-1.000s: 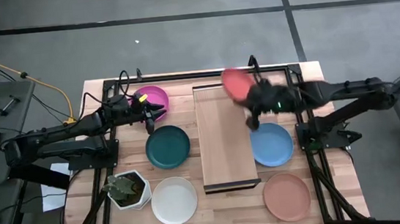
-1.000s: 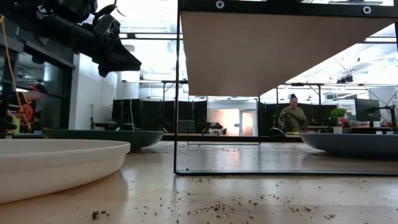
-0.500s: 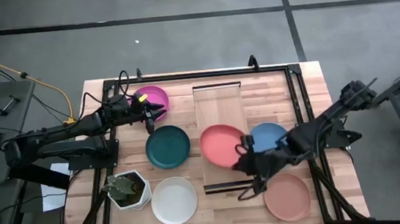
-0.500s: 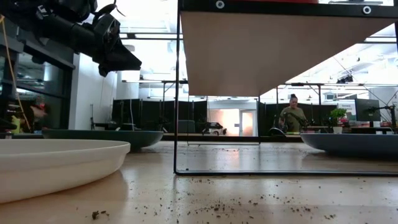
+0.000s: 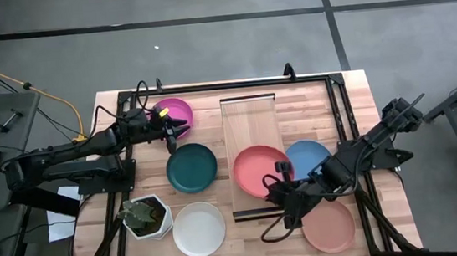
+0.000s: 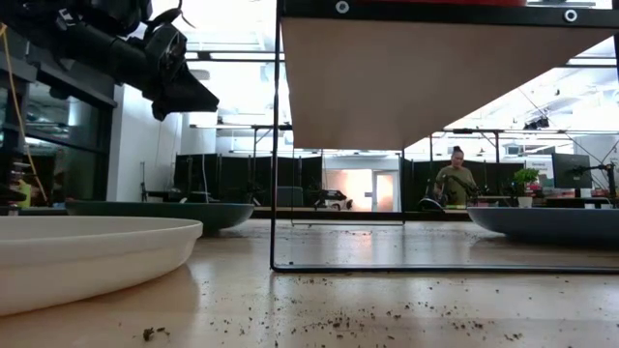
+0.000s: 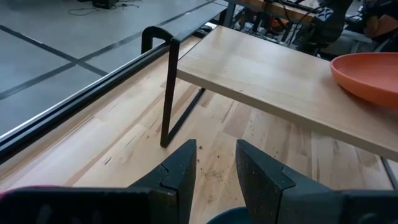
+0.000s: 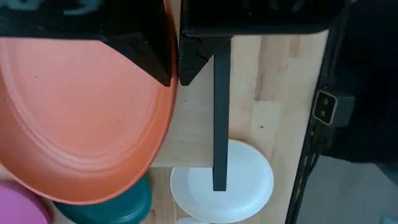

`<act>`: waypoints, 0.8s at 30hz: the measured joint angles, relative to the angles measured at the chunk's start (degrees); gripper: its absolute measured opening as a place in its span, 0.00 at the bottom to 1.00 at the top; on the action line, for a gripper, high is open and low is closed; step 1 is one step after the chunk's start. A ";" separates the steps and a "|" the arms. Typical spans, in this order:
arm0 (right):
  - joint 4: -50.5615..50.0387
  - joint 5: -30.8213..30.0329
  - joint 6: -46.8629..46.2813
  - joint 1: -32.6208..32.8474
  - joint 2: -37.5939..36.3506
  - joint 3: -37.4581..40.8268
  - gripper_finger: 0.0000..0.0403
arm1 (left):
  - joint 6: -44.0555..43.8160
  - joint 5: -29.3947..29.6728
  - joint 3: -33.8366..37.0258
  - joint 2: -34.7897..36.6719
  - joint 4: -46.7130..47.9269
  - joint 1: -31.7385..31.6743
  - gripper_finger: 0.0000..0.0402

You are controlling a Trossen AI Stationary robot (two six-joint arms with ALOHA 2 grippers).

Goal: Place and stack plates onto a shelf
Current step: Put the orange plate on the shelf

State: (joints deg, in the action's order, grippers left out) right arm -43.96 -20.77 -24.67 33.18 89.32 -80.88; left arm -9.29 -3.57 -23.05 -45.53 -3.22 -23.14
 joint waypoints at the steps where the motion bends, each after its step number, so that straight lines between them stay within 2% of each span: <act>1: 0.06 0.18 -1.00 -0.12 0.00 0.00 0.00 | 0.03 0.00 0.00 -0.01 0.06 0.00 0.26; 6: 1.12 2.88 -5.21 -0.19 0.41 0.00 0.00 | 0.12 0.00 0.00 -0.01 0.01 -0.01 0.26; 13: 3.87 6.29 -4.90 -0.10 3.29 -0.02 0.00 | 0.10 -0.02 0.00 -0.01 -0.01 -0.01 0.26; 24: 3.12 7.52 -7.06 -0.32 4.05 -0.02 0.00 | 0.43 -0.04 0.00 -0.01 -0.01 -0.01 0.26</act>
State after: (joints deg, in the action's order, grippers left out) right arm -40.84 -13.24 -31.73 32.86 93.37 -80.90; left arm -8.86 -3.62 -23.05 -45.54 -3.22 -23.16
